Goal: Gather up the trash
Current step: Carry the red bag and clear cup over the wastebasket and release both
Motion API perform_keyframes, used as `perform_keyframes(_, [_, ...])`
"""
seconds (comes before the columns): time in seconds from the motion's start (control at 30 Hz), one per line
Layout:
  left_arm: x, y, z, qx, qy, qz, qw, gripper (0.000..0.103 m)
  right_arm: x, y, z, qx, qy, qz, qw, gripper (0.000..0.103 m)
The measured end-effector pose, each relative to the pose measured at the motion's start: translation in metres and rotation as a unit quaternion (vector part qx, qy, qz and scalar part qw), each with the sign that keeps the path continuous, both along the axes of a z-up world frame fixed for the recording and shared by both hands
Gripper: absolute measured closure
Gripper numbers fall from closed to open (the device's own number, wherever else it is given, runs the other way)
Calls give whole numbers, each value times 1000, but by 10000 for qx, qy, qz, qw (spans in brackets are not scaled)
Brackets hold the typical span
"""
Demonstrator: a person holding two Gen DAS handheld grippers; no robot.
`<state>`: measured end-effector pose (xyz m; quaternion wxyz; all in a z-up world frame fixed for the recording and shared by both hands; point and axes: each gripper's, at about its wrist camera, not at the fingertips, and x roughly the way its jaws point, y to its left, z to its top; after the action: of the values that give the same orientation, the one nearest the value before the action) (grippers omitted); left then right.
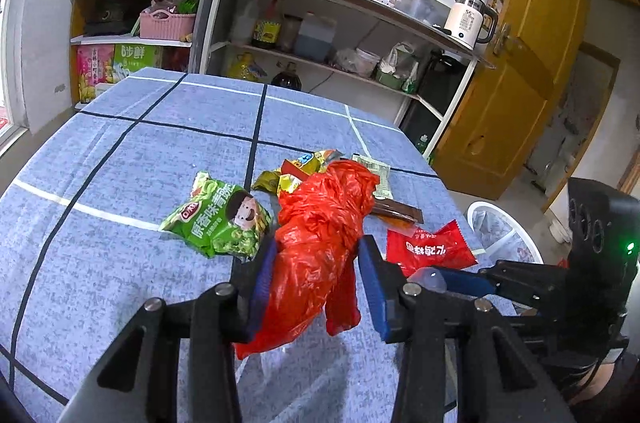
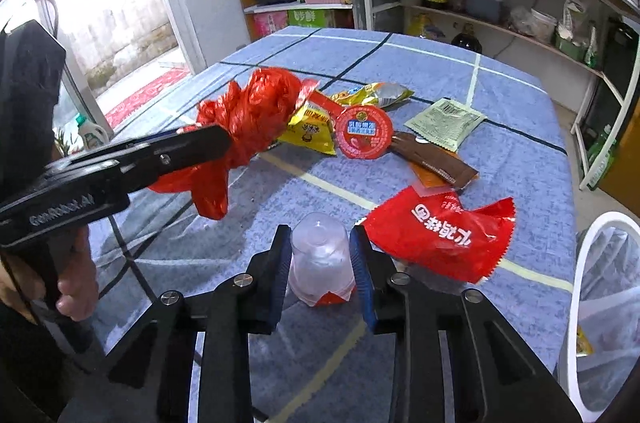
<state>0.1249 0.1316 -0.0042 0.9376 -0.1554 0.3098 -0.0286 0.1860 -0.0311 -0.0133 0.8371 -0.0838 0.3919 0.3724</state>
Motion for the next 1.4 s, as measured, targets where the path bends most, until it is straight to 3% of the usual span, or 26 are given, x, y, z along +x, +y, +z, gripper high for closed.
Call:
perform_keyframes(0.3, [7,-23,6,18,-66,-240,9997,60,-5,-41,26,245,-265,-374,9986,72])
perform_keyframes(0.73, [42,-115,22,87,-101,-1079,9941,60,2,-155,41,326,-480,-1584,9857,72])
perform_keyframes(1.07, [73,-198,17,245,48,-1781,9837,60,10,-241,24,236,-322,-2543,9663,72])
perform_keyframes(1.4, [101,-264,8,103,214,-2248,9741,60,16,-286,7,194,-160,-3085,9509,72])
